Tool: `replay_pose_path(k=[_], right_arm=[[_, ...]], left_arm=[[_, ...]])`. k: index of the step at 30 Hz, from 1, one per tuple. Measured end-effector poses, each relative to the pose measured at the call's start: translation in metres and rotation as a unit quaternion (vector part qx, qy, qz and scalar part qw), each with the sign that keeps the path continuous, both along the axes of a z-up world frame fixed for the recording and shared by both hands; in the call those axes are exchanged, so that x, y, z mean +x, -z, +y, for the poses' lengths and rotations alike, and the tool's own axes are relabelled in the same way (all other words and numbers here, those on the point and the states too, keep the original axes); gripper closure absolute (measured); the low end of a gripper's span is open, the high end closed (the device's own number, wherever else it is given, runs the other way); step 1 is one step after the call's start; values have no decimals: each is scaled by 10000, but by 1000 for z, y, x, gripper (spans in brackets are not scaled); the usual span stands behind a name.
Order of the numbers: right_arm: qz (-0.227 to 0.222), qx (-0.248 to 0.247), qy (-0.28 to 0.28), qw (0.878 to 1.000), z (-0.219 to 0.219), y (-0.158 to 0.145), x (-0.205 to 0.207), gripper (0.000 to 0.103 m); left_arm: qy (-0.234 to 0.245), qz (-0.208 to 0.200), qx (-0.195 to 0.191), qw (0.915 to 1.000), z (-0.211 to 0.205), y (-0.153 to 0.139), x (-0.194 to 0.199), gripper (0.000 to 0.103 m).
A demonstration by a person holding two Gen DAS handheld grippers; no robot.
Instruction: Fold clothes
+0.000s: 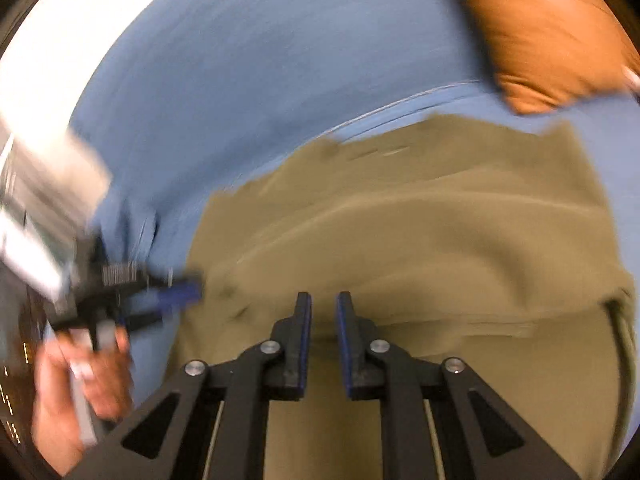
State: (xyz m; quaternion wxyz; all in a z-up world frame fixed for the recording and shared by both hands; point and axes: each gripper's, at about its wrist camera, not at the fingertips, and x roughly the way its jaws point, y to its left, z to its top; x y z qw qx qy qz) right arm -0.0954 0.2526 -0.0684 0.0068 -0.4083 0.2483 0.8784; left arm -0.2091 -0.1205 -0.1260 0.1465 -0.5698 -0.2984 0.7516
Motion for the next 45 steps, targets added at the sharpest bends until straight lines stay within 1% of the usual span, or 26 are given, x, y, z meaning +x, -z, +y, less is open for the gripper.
replay_pose_path(k=[3, 5, 6, 7, 8, 11, 14, 15, 18, 20, 22, 24, 26, 27, 28, 29, 30, 31, 33, 35, 37, 39, 42, 43, 44, 45], right_arm=[[172, -41, 1052, 9943, 48, -1, 22, 91], [236, -155, 1626, 9863, 79, 0, 35, 91], [235, -254, 1825, 9826, 92, 2, 40, 91], [233, -353, 2022, 9784, 105, 4, 45, 91], [230, -452, 2218, 9738, 117, 6, 50, 91], [223, -747, 2800, 9568, 155, 11, 65, 91], [215, -1039, 3370, 9355, 193, 16, 80, 91], [168, -1082, 3334, 9364, 198, 19, 80, 91], [27, -1210, 3224, 9389, 210, 27, 77, 91], [11, -1290, 3024, 9444, 206, 30, 66, 91], [-5, -1369, 2823, 9495, 202, 32, 55, 91], [-167, -1459, 2346, 9609, 192, 43, 37, 91], [-329, -1545, 1861, 9697, 181, 54, 20, 91], [-558, -1683, 1937, 9649, 179, 68, 20, 91], [-788, -1821, 2013, 9592, 178, 82, 21, 92], [-1017, -1956, 2087, 9528, 176, 96, 22, 93], [-935, -2036, 2200, 9494, 180, 90, 23, 93], [-852, -2116, 2312, 9458, 183, 84, 25, 93], [-334, -1762, 2312, 9562, 191, 57, 15, 92], [117, -1492, 2270, 9623, 199, 36, 1, 85], [271, -1633, 1995, 9658, 206, 40, -23, 75], [374, -1872, 1730, 9662, 212, 49, -49, 75], [-155, -1647, 1577, 9735, 217, 85, -82, 75], [-85, -1801, 1685, 9691, 224, 95, -79, 91], [-15, -1956, 1793, 9642, 231, 105, -76, 95], [56, -2109, 1900, 9588, 237, 115, -73, 96]], left_arm=[[92, -129, 198, 9997, 8, 13, -1, 76], [231, 56, 85, 9997, 15, 5, 4, 79], [271, 253, -82, 9993, 17, -3, 4, 86], [310, 449, -249, 9982, 19, -11, 4, 100], [316, 673, -418, 9964, 19, -21, 5, 101], [-11, 1553, -877, 9840, 8, -62, 6, 101], [-485, 2215, -1519, 9620, -3, -90, 10, 101], [-600, 2296, -1705, 9564, -6, -95, 10, 101], [-553, 1296, -2019, 9692, -10, -59, -3, 95], [-525, 753, -2175, 9717, -10, -40, -9, 92], [-539, 1138, -2034, 9710, -2, -54, -1, 92], [-495, 1481, -1874, 9698, 7, -67, 6, 92], [-50, 1540, -1604, 9750, 26, -63, 7, 91], [118, 1548, -1497, 9765, 33, -61, 7, 90], [118, 1496, -1481, 9775, 33, -59, 7, 87], [119, 1444, -1465, 9785, 32, -58, 7, 80], [119, 1393, -1448, 9795, 32, -57, 7, 76], [120, 1341, -1432, 9805, 32, -55, 6, 75], [121, 1237, -1399, 9823, 31, -53, 6, 75], [122, 1133, -1366, 9841, 30, -50, 6, 76], [123, 1029, -1333, 9856, 29, -47, 6, 76], [124, 925, -1299, 9871, 28, -44, 6, 76], [126, 768, -1249, 9891, 27, -40, 5, 76], [126, 716, -1232, 9897, 27, -39, 5, 76], [118, 703, -1215, 9900, 26, -39, 5, 76], [85, 807, -1205, 9894, 25, -45, 5, 76]])
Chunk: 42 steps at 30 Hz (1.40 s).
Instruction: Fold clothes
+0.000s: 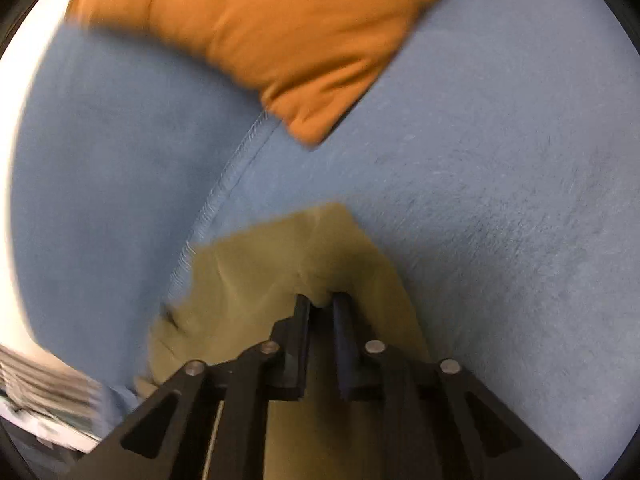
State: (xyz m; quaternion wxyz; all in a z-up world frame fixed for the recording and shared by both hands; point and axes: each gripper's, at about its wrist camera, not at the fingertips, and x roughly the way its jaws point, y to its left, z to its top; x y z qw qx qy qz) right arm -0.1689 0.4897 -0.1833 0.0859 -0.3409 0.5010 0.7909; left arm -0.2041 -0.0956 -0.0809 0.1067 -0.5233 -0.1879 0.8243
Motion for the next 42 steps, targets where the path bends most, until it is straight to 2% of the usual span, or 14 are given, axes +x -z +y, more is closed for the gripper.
replay_pose_path(k=[3, 6, 8, 11, 13, 15, 16, 18, 19, 22, 25, 28, 33, 42], right_arm=[[-225, 491, 136, 9984, -7, -26, 5, 91], [-362, 708, -259, 9965, -28, -32, 17, 89], [-453, 851, -523, 9940, -41, -36, 24, 89], [-589, 1065, -917, 9883, -61, -42, 36, 85], [-942, 1164, -917, 9845, -68, -28, 61, 86], [-769, 1399, -930, 9828, -72, -38, 76, 86], [-681, 1515, -937, 9816, -74, -43, 83, 84], [-1429, 2051, -1250, 9602, -78, -21, 85, 84], [-1210, 1788, -1130, 9699, -76, -19, 99, 84], [-1095, 1423, -569, 9821, -69, -52, 144, 78], [-838, 1889, -486, 9772, -81, -90, 189, 72], [-1081, 2162, -587, 9686, -91, -90, 228, 67], [-1179, 2020, -464, 9712, -102, -91, 279, 67], [-805, 1977, -566, 9753, -135, -107, 359, 67]], left_arm=[[-21, 304, 2, 9995, -10, -14, -1, 76], [-10, 487, 43, 9988, -20, -19, -3, 76], [22, 222, 189, 9996, -25, -5, -10, 76], [26, -758, 38, 9971, -24, 43, -21, 77], [-65, -778, 42, 9969, -28, 43, -18, 78], [-71, -502, 7, 9987, -29, 32, -16, 78], [14, -107, -100, 9999, -26, 24, -14, 76], [334, 198, -843, 9957, -16, 32, -14, 75], [496, 192, -1235, 9909, -12, 39, -14, 75], [589, 66, -1167, 9914, -21, 29, -2, 76], [509, 353, -1125, 9917, -35, 0, 22, 71], [459, 443, -1225, 9904, -47, -13, 49, 66], [507, 385, -1413, 9879, -68, -16, 100, 66], [446, 591, -1547, 9852, -124, -27, 185, 66]])
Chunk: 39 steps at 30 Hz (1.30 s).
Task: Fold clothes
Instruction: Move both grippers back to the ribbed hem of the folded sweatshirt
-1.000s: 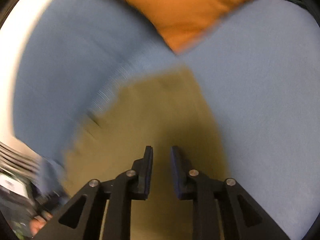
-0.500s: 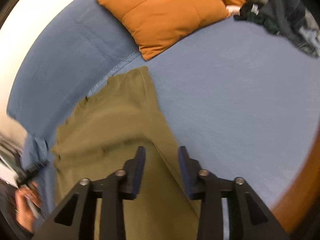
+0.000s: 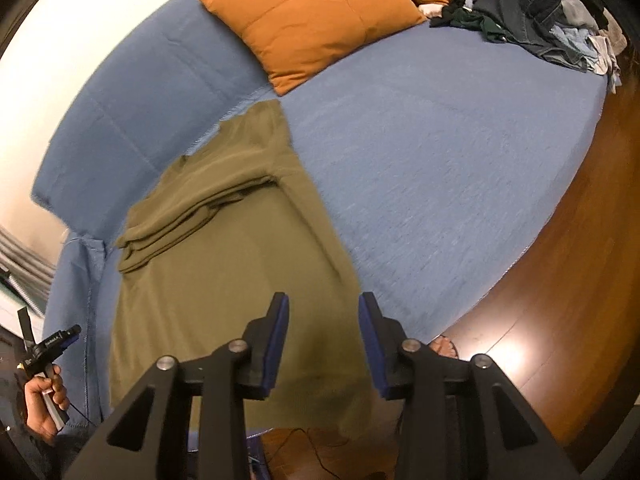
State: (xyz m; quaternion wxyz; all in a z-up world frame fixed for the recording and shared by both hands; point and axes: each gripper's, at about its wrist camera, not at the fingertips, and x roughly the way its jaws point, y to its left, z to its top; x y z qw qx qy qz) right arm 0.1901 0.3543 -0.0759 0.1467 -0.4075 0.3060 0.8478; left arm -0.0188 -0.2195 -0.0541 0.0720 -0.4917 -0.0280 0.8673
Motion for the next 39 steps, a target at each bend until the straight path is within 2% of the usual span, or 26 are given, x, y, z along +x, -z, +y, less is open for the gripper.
replay_pose_path(k=[6, 9, 13, 17, 21, 24, 30, 35, 39], right_arm=[[168, -79, -277, 9994, -30, 1, 27, 67], [64, -126, -374, 9992, -38, 12, 34, 67], [-197, 165, -467, 9986, -43, 30, 38, 67], [-386, 115, -433, 9982, -41, 49, 36, 67], [-475, 114, -335, 9982, -37, 56, 36, 67], [-499, 150, -251, 9983, -34, 59, 38, 66], [-890, 163, -419, 9950, -39, 78, 28, 66], [-1205, 57, -600, 9909, -43, 97, 16, 66], [-1237, -12, -680, 9900, -43, 102, 15, 66]], left_arm=[[29, 294, 155, 9994, -24, -3, 50, 66], [36, 411, 266, 9988, -36, -3, 74, 66], [-50, 81, 718, 9974, -41, 24, 88, 66], [-77, -167, 847, 9962, -38, 50, 88, 66], [-105, -350, 1224, 9918, -35, 58, 84, 66], [-15, -459, 1276, 9908, -26, 61, 81, 66], [158, -685, 1368, 9881, -10, 69, 75, 66], [197, -950, 1125, 9889, 4, 83, 68, 66], [405, -890, 785, 9921, 18, 85, 73, 69]])
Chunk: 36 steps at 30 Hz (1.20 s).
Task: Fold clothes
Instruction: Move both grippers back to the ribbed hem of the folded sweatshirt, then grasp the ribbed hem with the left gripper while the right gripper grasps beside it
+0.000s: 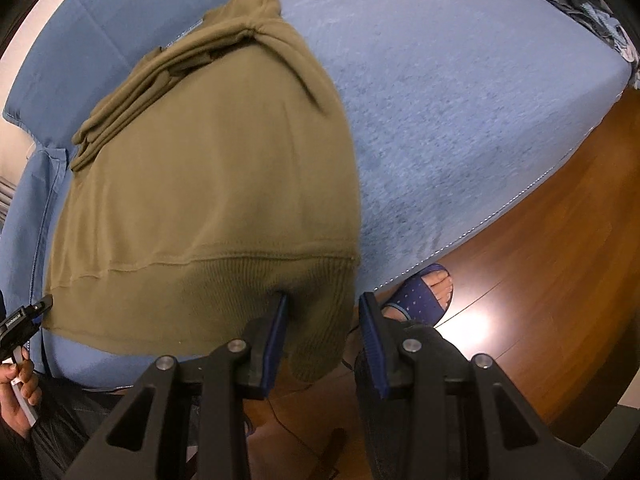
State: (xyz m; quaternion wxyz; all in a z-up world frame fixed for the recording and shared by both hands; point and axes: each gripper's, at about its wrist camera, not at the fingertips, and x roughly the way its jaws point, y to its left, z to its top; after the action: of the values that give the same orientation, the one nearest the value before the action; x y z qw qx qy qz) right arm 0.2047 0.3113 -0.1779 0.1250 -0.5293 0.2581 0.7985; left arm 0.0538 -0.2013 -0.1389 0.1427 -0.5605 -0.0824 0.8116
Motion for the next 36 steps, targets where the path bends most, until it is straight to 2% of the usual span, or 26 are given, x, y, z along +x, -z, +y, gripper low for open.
replay_pose_path(k=[2, 4, 20, 21, 22, 26, 33, 36], right_arm=[[42, -26, -14, 10000, 1, -2, 2, 66], [93, -55, -34, 9999, 0, -4, 3, 68], [-54, -7, -104, 9999, -2, 0, 3, 69], [-41, 19, -123, 9999, -3, -1, 3, 71], [-33, 41, -147, 9999, -4, -1, 3, 79], [-19, 245, -264, 9993, -10, -4, 1, 89], [36, 440, -339, 9985, -15, -8, 1, 93], [26, 431, -312, 9986, -14, -7, 2, 93]], left_arm=[[151, 72, -40, 9999, 6, -2, 4, 82], [212, 83, -43, 9997, 8, -3, 5, 84], [270, -48, 64, 9996, 8, 1, 11, 87], [284, -21, 49, 9996, 9, 1, 12, 88], [314, 17, 26, 9995, 10, 0, 12, 90], [328, 181, 12, 9993, 14, -5, 13, 95], [290, 396, 183, 9986, 2, -16, 18, 97], [257, 261, 214, 9991, 1, -11, 17, 97]])
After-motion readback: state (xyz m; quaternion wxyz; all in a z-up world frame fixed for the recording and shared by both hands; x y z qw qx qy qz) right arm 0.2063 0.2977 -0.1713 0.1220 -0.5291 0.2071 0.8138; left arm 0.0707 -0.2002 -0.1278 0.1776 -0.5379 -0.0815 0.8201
